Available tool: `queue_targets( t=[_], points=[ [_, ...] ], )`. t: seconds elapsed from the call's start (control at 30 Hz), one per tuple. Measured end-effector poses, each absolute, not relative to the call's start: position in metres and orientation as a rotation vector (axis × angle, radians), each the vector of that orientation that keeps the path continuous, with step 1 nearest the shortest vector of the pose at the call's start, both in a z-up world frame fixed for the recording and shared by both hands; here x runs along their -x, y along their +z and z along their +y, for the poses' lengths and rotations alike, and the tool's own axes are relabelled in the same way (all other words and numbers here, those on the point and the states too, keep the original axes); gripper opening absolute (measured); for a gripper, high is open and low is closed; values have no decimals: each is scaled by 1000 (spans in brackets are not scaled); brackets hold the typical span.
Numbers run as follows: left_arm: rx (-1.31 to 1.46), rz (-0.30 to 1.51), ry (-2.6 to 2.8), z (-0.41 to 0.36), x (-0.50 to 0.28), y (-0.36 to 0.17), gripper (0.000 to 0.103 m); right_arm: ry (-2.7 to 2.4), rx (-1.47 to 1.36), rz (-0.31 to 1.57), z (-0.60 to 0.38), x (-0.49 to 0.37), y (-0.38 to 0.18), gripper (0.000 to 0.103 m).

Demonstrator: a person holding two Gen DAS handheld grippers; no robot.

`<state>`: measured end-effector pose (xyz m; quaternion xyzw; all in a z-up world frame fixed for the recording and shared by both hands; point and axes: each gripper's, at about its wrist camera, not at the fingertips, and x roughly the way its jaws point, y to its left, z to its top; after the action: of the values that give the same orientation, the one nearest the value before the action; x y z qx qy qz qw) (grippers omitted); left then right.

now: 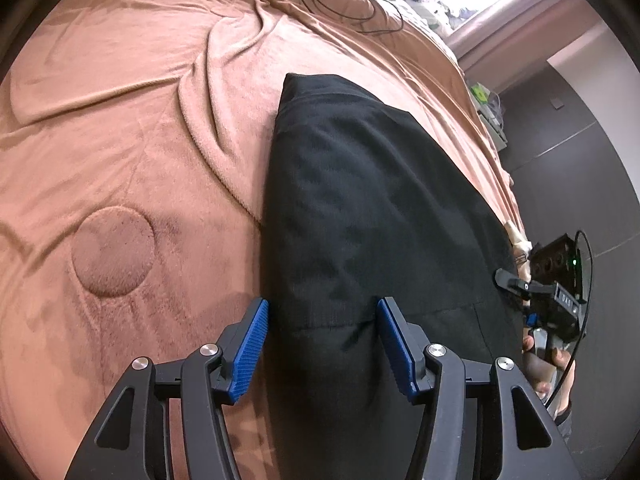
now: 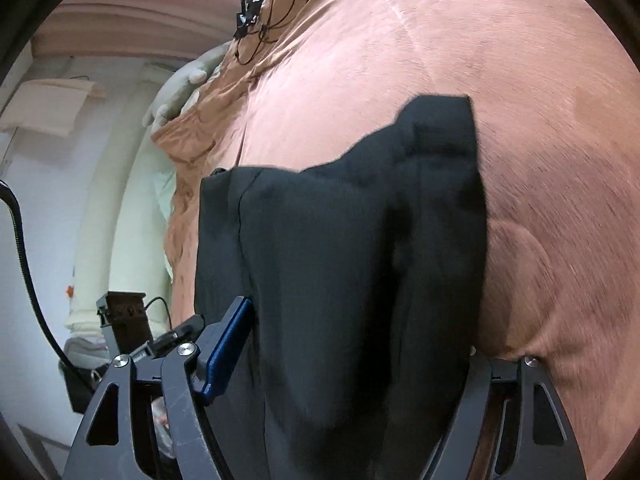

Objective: Fold large clothes
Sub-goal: 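Grasp the folded shirt with both grippers and lift it off the duvet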

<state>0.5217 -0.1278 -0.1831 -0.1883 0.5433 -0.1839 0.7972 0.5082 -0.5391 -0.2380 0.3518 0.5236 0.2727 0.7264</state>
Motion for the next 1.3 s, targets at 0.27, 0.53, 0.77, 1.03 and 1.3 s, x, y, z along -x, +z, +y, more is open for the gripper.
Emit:
queue_targets(
  t=[0.27, 0.53, 0.77, 1.03, 1.3],
  points=[
    [400, 1171, -366, -132, -537, -188, 60, 582, -799, 1175, -536, -523, -244, 36],
    [388, 1146, -314, -134, -540, -182, 49, 524, -724, 1118, -529, -510, -218, 19],
    [376, 1086, -329, -130, -519, -150, 29, 494, -594, 1045, -514, -490, -170, 15],
    [365, 967, -363, -129, -477, -102, 22, 473, -535, 927, -513, -443, -116, 13],
    [371, 867, -396, -125, -430, -55, 20, 462, -463, 784, -505, -372, -63, 13]
  ],
)
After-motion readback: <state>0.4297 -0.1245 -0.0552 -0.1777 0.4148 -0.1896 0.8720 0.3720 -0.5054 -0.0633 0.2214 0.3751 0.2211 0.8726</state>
